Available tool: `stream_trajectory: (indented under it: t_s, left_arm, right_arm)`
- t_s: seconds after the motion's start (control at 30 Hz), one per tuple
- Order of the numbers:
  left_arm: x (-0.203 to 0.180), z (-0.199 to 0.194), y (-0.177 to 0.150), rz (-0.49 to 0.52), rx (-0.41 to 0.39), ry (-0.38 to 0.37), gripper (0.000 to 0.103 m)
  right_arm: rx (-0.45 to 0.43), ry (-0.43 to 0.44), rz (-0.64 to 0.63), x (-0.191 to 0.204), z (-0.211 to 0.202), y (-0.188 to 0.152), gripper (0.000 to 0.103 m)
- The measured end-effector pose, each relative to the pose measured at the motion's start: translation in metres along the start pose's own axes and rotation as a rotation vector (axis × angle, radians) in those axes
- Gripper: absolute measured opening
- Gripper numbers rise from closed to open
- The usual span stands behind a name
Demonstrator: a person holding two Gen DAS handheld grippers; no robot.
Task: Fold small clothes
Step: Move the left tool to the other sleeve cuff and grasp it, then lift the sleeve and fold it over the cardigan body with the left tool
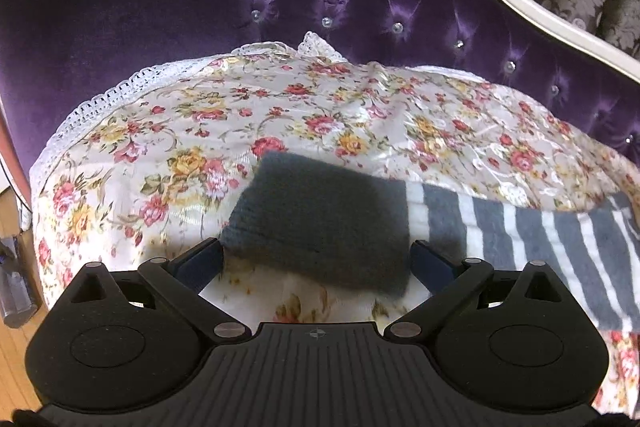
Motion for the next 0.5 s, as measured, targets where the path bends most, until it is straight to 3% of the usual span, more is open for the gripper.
stream_trajectory:
  t_s: [0.1,0.17,0.27,0.33,0.4,0.5]
  left_arm:
    - [0.002,0.005,0.006,-0.014,0.002,-0.012,0.100]
    - [0.003,0.006,0.010,-0.018,-0.002,-0.006,0.089]
    - [0.006,0.007,0.014,-0.022,-0.010,0.016,0.070]
    - [0.010,0.006,0.016,-0.032,-0.018,0.038,0.036]
    - [0.010,0.004,0.018,-0.056,-0.015,0.007,0.012]
    - [0.006,-0.004,0.021,-0.067,-0.018,0.008,0.011]
  right_arm:
    - [0.004,0.002,0.002,0.000,0.001,-0.001,0.102]
    - [0.005,0.000,0.003,0.000,0.001,-0.001,0.102]
    - [0.008,-0.001,0.006,-0.001,0.003,-0.001,0.102]
    - [0.008,-0.001,0.006,0.000,0.003,-0.001,0.102]
    - [0.007,-0.001,0.005,0.000,0.003,-0.001,0.102]
    - [0.005,-0.004,0.006,-0.002,0.003,0.000,0.102]
Point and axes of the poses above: each gripper's, at about its wrist camera, not at the fingertips, and z roughly the way its jaws point, x to its left, y to its top, the point moved 9 cm from there along z, roughly the way its jaws point, and after that the axes turned 3 degrees about x, right-handed, at the moved point
